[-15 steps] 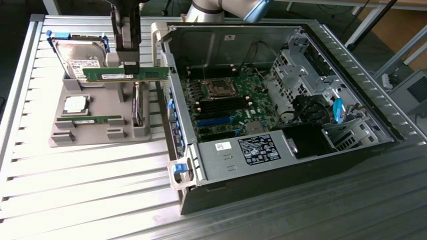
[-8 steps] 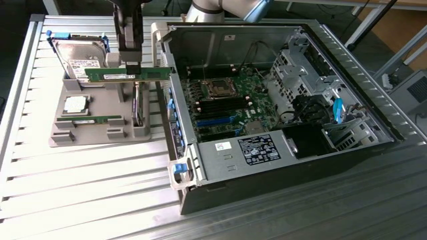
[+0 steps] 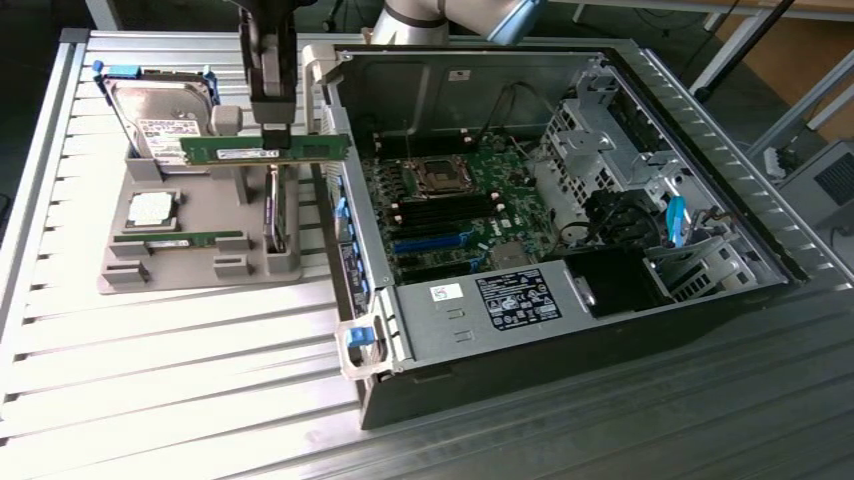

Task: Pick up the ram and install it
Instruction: 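Pick up the ram and move it above insertion slot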

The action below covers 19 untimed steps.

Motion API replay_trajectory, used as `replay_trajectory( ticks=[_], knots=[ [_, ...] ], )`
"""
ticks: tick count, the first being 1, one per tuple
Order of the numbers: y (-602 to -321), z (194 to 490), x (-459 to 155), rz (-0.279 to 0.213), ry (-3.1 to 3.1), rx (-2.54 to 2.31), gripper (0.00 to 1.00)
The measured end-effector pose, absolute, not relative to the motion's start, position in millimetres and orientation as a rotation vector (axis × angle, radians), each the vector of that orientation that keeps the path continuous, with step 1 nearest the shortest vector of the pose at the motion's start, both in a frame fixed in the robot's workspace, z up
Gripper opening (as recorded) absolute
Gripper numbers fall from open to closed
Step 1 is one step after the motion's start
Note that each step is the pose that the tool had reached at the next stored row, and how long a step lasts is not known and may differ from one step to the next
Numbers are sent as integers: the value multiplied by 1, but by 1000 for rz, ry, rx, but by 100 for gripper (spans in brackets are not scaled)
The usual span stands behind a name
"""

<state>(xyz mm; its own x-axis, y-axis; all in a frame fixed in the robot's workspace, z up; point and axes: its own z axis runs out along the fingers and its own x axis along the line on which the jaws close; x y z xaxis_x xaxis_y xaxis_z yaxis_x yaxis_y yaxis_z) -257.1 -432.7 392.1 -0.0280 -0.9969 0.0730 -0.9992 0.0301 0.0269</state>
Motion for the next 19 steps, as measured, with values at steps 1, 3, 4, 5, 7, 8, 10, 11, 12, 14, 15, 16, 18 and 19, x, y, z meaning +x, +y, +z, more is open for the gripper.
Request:
replay_trajectory(
  ticks=[1, 3, 4, 5, 7, 8, 10, 11, 12, 14, 15, 16, 18, 19],
  knots=[
    [-433, 392, -256, 49, -2202, 2139, 11],
    [-433, 392, -255, 50, -2201, 2138, 11],
    [-433, 392, -254, 51, -2201, 2138, 11],
    [-433, 392, -254, 51, -2201, 2138, 11],
    [-433, 392, -252, 52, -2200, 2137, 11],
    [-433, 392, -252, 52, -2200, 2137, 11],
    [-433, 392, -250, 53, -2200, 2137, 11],
    [-433, 392, -250, 54, -2199, 2136, 11],
    [-433, 392, -249, 54, -2199, 2136, 11],
    [-433, 392, -248, 55, -2199, 2136, 11],
    [-433, 392, -248, 56, -2198, 2135, 11],
    [-433, 392, -247, 56, -2198, 2135, 11],
    [-433, 392, -246, 57, -2197, 2134, 11],
    [-433, 392, -245, 58, -2197, 2134, 11]
  ],
)
